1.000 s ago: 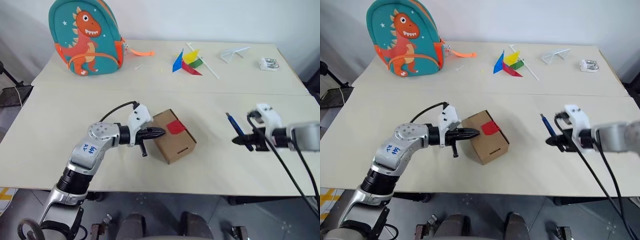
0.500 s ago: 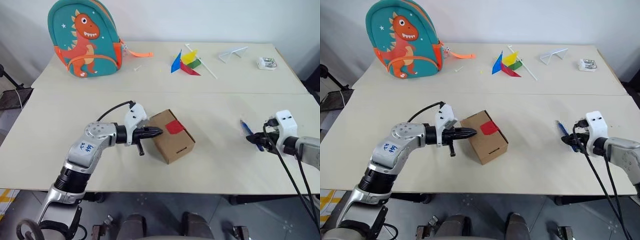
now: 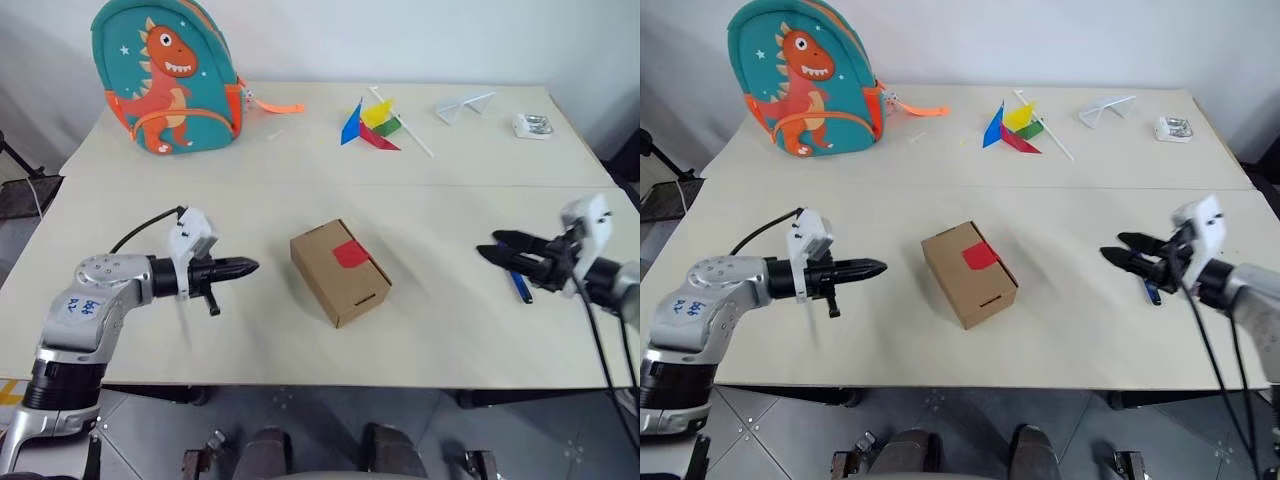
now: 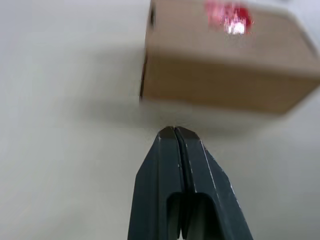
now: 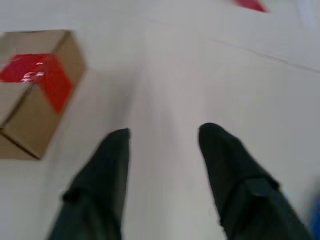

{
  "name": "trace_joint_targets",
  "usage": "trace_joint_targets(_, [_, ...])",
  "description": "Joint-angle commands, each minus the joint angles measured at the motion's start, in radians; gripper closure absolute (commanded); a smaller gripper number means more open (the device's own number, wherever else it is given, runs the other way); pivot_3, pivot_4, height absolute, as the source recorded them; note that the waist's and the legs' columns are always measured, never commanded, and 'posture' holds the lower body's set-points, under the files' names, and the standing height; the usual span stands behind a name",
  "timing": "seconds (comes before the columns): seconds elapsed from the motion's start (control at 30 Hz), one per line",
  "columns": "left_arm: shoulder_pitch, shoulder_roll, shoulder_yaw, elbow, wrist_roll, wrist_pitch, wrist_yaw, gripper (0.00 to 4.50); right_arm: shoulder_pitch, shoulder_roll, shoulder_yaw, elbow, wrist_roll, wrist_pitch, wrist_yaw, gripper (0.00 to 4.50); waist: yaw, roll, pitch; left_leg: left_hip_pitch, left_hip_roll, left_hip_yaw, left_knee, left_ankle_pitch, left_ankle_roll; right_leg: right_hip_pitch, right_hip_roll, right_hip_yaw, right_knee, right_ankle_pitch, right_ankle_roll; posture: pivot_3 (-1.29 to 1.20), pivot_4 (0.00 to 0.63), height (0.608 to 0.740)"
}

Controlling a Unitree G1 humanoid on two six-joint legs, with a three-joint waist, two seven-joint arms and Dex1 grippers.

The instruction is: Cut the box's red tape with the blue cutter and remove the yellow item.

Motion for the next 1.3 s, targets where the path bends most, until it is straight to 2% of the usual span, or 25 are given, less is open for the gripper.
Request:
trace_joint_targets(0.03, [0.064, 0.010, 0.033, -0.050, -0.018, -0.016, 0.003, 4.50, -0.058, 0.089, 0.028, -0.009, -0.078, -0.078, -0.040, 3.41, -0.002, 0.000, 0.000, 0.000, 0.000, 0.000, 0.000, 0.000, 0.000, 0.000, 0.000, 0.000, 0.000, 0.000, 0.000, 0.00, 0.150, 0.740])
trace_joint_targets(0.13, [0.111, -0.018, 0.018, -0.077, -0.010, -0.028, 0.032, 4.50, -0.095, 0.170, 0.082, 0.036, -0.173, -0.150, -0.060, 4.46, -0.003, 0.000, 0.000, 0.000, 0.000, 0.000, 0.000, 0.000, 0.000, -0.001, 0.000, 0.000, 0.000, 0.000, 0.000, 0.00, 0.150, 0.740])
trace_joint_targets(0.2, [0.124, -0.039, -0.009, -0.101, -0.007, -0.025, 0.049, 4.50, -0.129, 0.230, 0.112, 0.088, -0.247, -0.225, -0.095, 4.46, -0.003, 0.000, 0.000, 0.000, 0.000, 0.000, 0.000, 0.000, 0.000, -0.001, 0.000, 0.000, 0.001, 0.000, 0.000, 0.00, 0.150, 0.740])
trace_joint_targets(0.3, [0.105, -0.133, -0.099, -0.124, 0.016, -0.013, 0.118, 4.50, -0.164, 0.323, 0.205, 0.147, -0.343, -0.279, -0.105, 4.46, -0.004, 0.000, 0.000, 0.000, 0.000, 0.001, 0.000, 0.000, 0.000, -0.001, 0.000, 0.000, 0.001, 0.000, 0.000, 0.00, 0.150, 0.740])
trace_joint_targets(0.5, [0.066, -0.200, -0.149, -0.098, 0.046, -0.005, 0.192, 4.50, -0.126, 0.348, 0.284, 0.037, -0.345, -0.180, -0.031, 4.46, -0.006, 0.000, 0.000, 0.000, 0.000, 0.000, 0.000, 0.000, -0.001, -0.002, 0.000, -0.001, 0.004, 0.000, 0.000, 0.00, 0.150, 0.740])
trace_joint_targets(0.77, [0.046, -0.214, -0.178, -0.073, 0.064, 0.002, 0.218, 4.50, -0.069, 0.329, 0.287, -0.130, -0.307, -0.004, 0.004, 4.46, -0.005, 0.000, 0.000, 0.001, 0.000, 0.000, 0.000, 0.000, -0.001, -0.002, 0.000, 0.000, 0.004, 0.000, 0.000, 0.00, 0.150, 0.740])
trace_joint_targets(1.07, [0.020, -0.217, -0.190, -0.067, 0.063, 0.012, 0.220, 4.50, -0.014, 0.315, 0.308, -0.265, -0.279, 0.106, 0.009, 4.46, -0.004, 0.000, 0.000, 0.001, 0.000, 0.000, 0.000, 0.000, -0.001, -0.002, 0.000, 0.000, 0.004, 0.000, 0.000, 0.00, 0.150, 0.740])
trace_joint_targets(1.3, [0.013, -0.201, -0.181, -0.074, 0.058, 0.028, 0.210, 4.50, 0.032, 0.324, 0.325, -0.319, -0.291, 0.124, -0.005, 4.46, -0.004, 0.000, 0.000, 0.001, 0.000, 0.000, 0.000, 0.000, 0.000, -0.002, 0.000, -0.001, 0.005, 0.000, 0.000, 0.00, 0.150, 0.740])
